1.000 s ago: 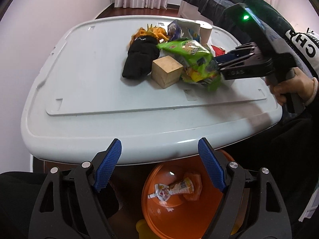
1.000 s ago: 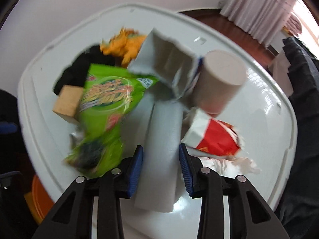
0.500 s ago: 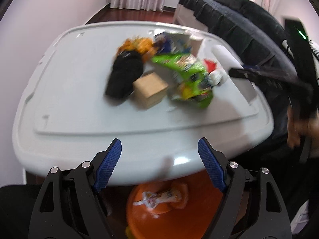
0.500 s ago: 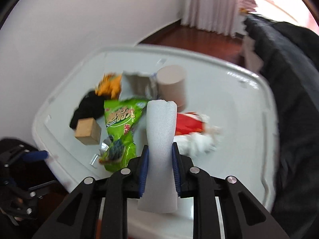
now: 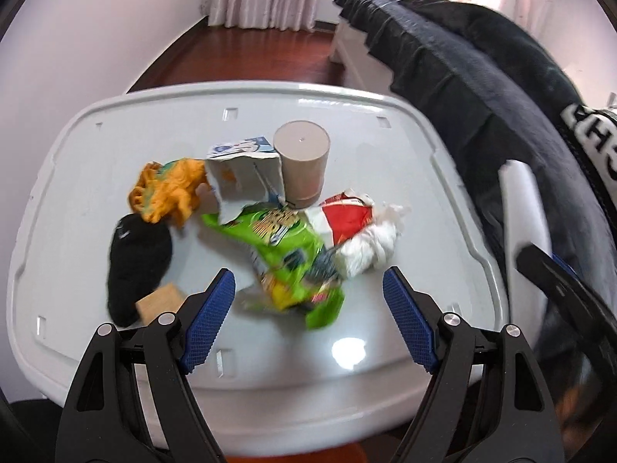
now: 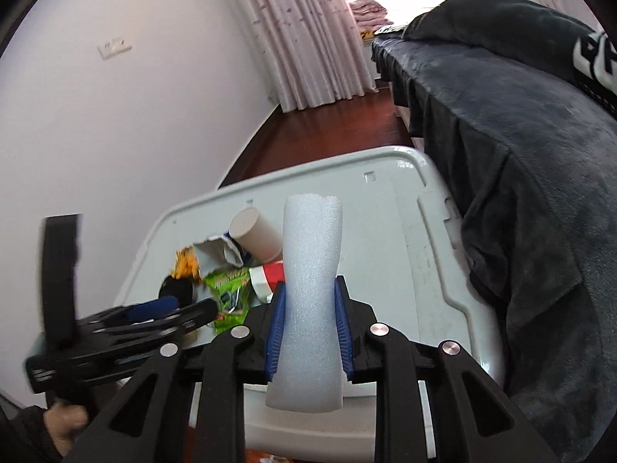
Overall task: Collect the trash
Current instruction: 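Grasp the green snack bag with the left gripper while the right gripper holds the foam tube, then lower both items over the orange bucket and open both grippers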
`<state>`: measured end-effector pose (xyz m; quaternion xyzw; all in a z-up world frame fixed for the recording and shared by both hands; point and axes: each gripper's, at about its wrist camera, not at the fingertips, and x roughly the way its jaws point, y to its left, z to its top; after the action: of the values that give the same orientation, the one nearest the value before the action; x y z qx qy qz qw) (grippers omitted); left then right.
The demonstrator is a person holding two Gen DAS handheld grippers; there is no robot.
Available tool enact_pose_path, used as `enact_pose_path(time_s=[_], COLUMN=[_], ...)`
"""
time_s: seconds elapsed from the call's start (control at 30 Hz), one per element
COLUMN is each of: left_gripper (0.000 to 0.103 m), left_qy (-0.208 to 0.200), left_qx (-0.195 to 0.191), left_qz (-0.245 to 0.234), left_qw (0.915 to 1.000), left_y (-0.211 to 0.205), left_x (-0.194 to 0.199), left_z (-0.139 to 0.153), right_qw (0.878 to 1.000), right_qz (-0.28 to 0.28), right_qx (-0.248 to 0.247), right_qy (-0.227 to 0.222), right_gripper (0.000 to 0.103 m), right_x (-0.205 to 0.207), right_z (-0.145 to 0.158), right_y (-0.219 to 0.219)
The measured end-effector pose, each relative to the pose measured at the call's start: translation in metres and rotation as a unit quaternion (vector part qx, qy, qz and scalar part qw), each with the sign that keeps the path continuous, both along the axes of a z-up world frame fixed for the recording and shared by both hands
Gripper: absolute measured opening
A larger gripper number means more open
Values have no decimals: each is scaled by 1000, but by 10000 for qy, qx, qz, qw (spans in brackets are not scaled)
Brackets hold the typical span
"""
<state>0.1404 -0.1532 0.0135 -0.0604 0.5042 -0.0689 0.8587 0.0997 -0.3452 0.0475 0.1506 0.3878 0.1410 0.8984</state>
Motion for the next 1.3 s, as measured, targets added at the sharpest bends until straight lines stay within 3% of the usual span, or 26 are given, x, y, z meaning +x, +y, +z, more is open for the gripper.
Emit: enact_pose_path(time_s=[0.27, 0.3, 0.37, 0.47, 0.7, 1.0, 1.3], left_gripper=[76, 58, 37, 26, 26, 26, 26], left_qy=[621, 597, 469, 195, -383, -721, -783], left_qx=[200, 195, 195, 476, 611, 381, 283], left_qz=[546, 595, 599, 411, 80, -315, -623], left_qw=[9964, 9963, 9969, 9978, 9974, 9962, 9946], left_y=[-2, 0, 3, 0, 4, 22, 66], left_x=[41, 41, 40, 31, -7, -71, -148], left_z=[-55, -59, -65, -59, -19, 29, 37], right_qw=[9999, 9999, 9999, 9999, 9998, 9989, 9951], right_qz=[125, 126, 128, 124, 117, 358, 878], right_qx=[42, 37, 36, 38, -119, -306, -465], right_qy=[5, 15, 31, 79, 90, 3, 23], right_gripper=[25, 25, 25, 25, 25, 26, 27], right_x=[-3, -3, -2, 0, 2, -11, -81], right_z=[-1, -1, -2, -4, -6, -5, 1], right_y=[4, 5, 6, 7, 12, 28, 62])
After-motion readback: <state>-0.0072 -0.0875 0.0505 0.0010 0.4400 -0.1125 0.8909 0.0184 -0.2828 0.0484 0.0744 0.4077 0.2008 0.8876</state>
